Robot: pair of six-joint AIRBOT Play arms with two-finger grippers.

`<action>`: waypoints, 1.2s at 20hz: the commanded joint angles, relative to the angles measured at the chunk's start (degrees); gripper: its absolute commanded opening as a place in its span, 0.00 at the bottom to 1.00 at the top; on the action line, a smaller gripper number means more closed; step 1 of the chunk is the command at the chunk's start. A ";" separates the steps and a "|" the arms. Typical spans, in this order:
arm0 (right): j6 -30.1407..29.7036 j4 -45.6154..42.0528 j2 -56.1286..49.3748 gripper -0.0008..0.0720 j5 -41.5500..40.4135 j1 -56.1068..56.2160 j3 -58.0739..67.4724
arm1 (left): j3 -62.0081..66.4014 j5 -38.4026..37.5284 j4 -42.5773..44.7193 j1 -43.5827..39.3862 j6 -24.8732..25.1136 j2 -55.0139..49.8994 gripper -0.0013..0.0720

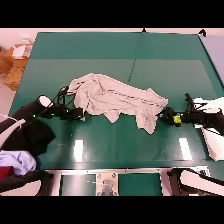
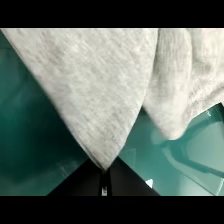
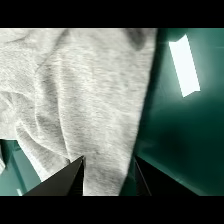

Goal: Fold the shirts.

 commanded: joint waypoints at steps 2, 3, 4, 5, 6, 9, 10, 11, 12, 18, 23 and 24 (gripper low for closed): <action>0.02 1.46 -1.53 0.50 -4.26 3.69 -0.24 | 0.02 0.90 -0.07 0.48 0.09 -0.09 0.05; 0.00 2.67 -2.38 0.50 -5.05 4.26 -0.22 | 0.83 -0.52 0.02 1.14 0.13 -0.09 0.05; -0.04 4.50 -3.37 0.49 -6.51 4.83 -0.20 | 2.40 -2.95 0.24 2.08 0.42 -0.09 0.05; -0.76 6.40 -4.37 0.49 -8.17 5.22 -0.04 | 4.59 -5.97 0.24 3.21 1.70 -0.09 0.05; -2.25 8.24 -5.40 0.38 -9.51 5.27 0.42 | 7.04 -8.96 0.33 4.52 2.36 -0.09 0.05; -3.50 8.83 -6.25 0.03 -8.22 5.20 4.09 | 15.30 -17.84 0.24 8.94 2.67 -0.09 0.05; -3.98 8.85 -6.25 0.03 -5.75 5.20 6.62 | 18.18 -21.00 -0.04 10.32 2.67 -0.09 0.05; -4.07 8.87 -5.79 0.03 -2.45 5.18 9.99 | 21.81 -24.65 -0.66 11.74 2.67 -0.07 0.05; -3.98 8.94 -4.90 0.03 0.96 5.18 13.92 | 25.68 -28.11 -1.84 13.00 2.64 0.00 0.05; 1.49 8.81 9.86 0.03 6.82 1.46 49.40 | 62.14 -40.63 -15.69 16.61 -0.55 1.18 0.05; 6.12 8.83 18.69 0.03 4.79 -8.79 73.77 | 84.19 -30.69 -16.31 16.61 -3.54 8.39 0.05; 6.12 8.83 20.22 0.03 4.13 -10.84 76.50 | 83.25 -28.41 -16.31 16.61 -3.50 11.26 0.05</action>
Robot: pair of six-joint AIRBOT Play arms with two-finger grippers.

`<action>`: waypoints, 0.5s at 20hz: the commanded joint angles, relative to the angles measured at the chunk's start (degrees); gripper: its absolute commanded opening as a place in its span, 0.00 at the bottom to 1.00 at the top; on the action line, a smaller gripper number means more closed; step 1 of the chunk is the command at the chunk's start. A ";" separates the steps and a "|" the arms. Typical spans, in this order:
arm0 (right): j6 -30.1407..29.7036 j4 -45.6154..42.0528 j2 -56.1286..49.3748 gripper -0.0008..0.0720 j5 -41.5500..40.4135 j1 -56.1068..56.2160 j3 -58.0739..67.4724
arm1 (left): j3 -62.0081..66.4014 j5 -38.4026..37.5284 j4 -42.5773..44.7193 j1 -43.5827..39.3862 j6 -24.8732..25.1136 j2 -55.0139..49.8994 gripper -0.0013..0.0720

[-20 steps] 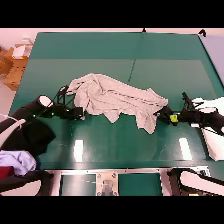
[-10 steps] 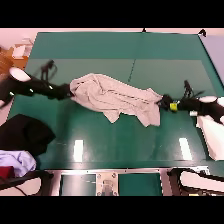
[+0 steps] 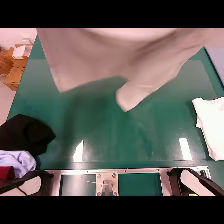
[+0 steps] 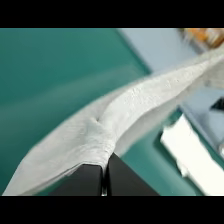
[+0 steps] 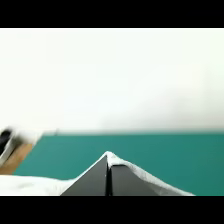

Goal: Fold the shirts.

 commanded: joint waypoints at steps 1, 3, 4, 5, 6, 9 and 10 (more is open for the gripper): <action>2.21 -0.07 6.29 0.03 -2.32 -6.95 13.57 | 4.94 7.98 -1.09 0.26 -1.16 8.15 0.05; 2.16 -0.55 9.60 0.03 -5.49 -9.01 15.41 | 2.21 11.04 0.24 0.26 0.35 13.62 0.05; 2.14 -1.18 11.10 0.03 -7.19 -9.18 15.43 | 2.01 11.56 2.12 0.26 0.37 15.43 0.05; 2.14 -1.11 11.96 0.03 -8.07 -9.20 15.43 | 2.01 11.74 4.46 0.26 0.31 16.90 0.05; 2.12 -1.16 12.44 0.03 -8.74 -9.20 15.45 | 2.01 11.76 6.99 0.26 0.09 17.44 0.05; 2.12 -1.77 12.00 0.03 -8.41 -9.20 15.21 | 0.07 10.14 12.98 0.26 -3.43 17.77 0.05; 2.16 -1.49 11.47 0.03 -7.56 -9.18 14.53 | -2.62 10.19 14.01 0.26 -4.02 17.70 0.05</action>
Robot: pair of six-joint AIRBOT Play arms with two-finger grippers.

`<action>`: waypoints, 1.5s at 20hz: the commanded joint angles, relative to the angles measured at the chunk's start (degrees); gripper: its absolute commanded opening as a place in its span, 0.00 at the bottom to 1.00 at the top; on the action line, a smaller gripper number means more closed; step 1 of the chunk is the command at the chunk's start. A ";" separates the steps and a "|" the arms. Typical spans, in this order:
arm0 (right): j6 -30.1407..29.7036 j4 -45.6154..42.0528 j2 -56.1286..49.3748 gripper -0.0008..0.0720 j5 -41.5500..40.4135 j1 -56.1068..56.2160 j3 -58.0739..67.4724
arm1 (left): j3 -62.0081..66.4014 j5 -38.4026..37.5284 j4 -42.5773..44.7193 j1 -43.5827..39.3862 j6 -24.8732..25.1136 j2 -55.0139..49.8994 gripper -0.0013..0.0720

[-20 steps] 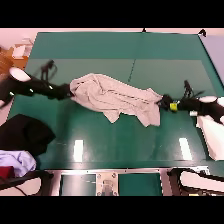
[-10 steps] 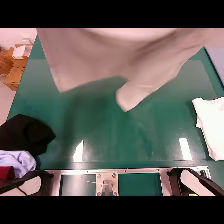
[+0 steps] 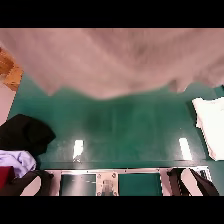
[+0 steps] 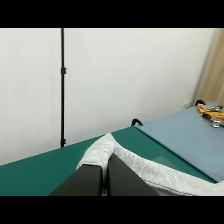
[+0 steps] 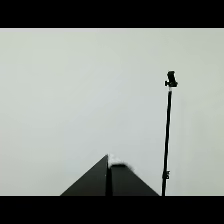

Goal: Fold the shirts.

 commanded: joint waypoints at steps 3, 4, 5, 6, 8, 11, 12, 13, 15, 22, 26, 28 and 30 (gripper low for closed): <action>0.13 1.03 -2.60 0.03 3.32 0.74 -7.23 | -13.81 -0.17 5.75 0.07 -2.34 -0.98 0.05; -0.17 0.98 -3.78 0.03 3.48 3.10 -11.67 | -17.31 -0.42 5.73 0.07 -2.16 -2.49 0.05; -1.73 0.96 -5.14 0.03 3.39 5.95 -16.35 | -20.39 -0.52 5.70 0.07 -2.14 -4.31 0.05; -4.04 0.92 -6.80 0.03 3.13 9.07 -21.14 | -23.52 -0.55 5.68 0.04 -1.81 -6.60 0.05; -6.67 -0.90 -11.17 0.03 -0.37 15.54 -31.15 | -28.61 -0.50 4.15 0.04 1.84 -11.98 0.05; -9.64 -1.95 -20.90 0.03 -11.26 22.47 -43.06 | -33.92 3.04 1.66 -1.66 8.37 -23.69 0.05; -10.01 -1.95 -25.29 0.03 -14.84 23.85 -44.92 | -34.18 4.85 1.64 -2.82 10.40 -28.52 0.05; -10.03 -1.95 -29.88 0.03 -17.03 24.72 -45.29 | -33.94 6.84 1.38 -3.74 11.65 -33.07 0.05; -9.97 -1.70 -39.34 0.03 -19.52 25.05 -43.71 | -32.92 11.43 0.20 -4.28 11.98 -41.33 0.05; -6.29 -0.33 -56.54 0.03 -19.32 22.84 -27.36 | -25.68 20.96 -2.40 -2.38 12.07 -52.48 0.05; -6.29 -2.16 -56.50 0.03 -14.53 22.16 -24.87 | -25.68 19.93 -0.81 -2.27 15.04 -52.54 0.05; -4.39 -8.00 -56.41 0.03 -8.24 21.09 -24.87 | -25.68 15.30 0.52 -1.53 15.04 -52.57 0.05; -1.20 -15.50 -56.39 0.03 -1.29 20.37 -25.22 | -25.68 10.27 2.97 -1.51 15.02 -52.57 0.05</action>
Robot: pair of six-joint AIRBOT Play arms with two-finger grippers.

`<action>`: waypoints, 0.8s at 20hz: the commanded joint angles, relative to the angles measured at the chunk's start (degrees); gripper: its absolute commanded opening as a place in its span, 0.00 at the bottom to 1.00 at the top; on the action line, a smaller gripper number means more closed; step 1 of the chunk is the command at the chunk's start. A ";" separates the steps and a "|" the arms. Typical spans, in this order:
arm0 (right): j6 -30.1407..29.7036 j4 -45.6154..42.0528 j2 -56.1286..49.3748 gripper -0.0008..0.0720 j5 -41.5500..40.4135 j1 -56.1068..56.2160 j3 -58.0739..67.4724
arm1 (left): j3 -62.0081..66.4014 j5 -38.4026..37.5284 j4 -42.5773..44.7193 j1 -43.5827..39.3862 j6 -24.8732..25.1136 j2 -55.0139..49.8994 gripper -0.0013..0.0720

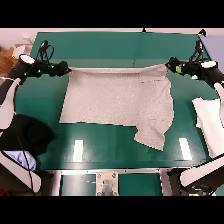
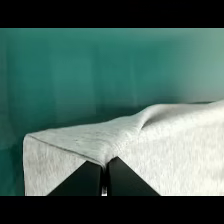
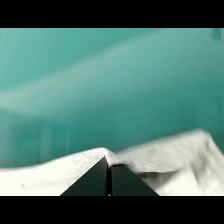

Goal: Fold the shirts.

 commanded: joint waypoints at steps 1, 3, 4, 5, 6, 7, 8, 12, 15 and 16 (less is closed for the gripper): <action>3.89 -10.95 -0.33 0.03 11.52 -0.87 -0.22 | 0.11 -8.26 5.05 0.26 0.59 -0.31 0.05; 4.48 -13.42 0.02 0.03 14.64 -0.83 -2.97 | -0.26 -10.91 8.09 0.11 0.37 -0.48 0.05; 4.46 -13.51 0.44 0.03 15.04 -0.83 -4.68 | -0.55 -11.21 8.33 0.11 0.37 -0.66 0.05; 4.44 -13.55 1.11 0.03 14.95 -0.83 -6.56 | -0.61 -11.80 8.59 0.11 0.37 -0.96 0.05; 4.44 -13.90 1.73 0.03 14.88 -0.83 -8.04 | -0.59 -12.59 8.81 0.11 0.39 -1.25 0.05; 4.46 -14.56 2.16 0.03 14.88 -0.85 -8.98 | -0.61 -13.03 9.16 0.11 0.42 -1.38 0.05; 4.48 -15.50 2.38 0.03 14.91 -0.85 -9.46 | -0.61 -13.05 9.99 0.11 0.39 -1.38 0.05; 7.08 -17.99 2.51 0.03 14.78 -0.85 -9.66 | -0.61 -13.57 15.72 0.11 -1.99 -1.40 0.05; 7.50 -17.94 2.71 0.03 14.86 -0.87 -9.64 | -0.59 -13.29 16.13 0.11 -1.95 -1.44 0.05; 7.52 -17.97 3.02 0.03 14.88 -0.92 -9.62 | -0.59 -13.31 16.09 0.22 -1.92 -1.44 0.05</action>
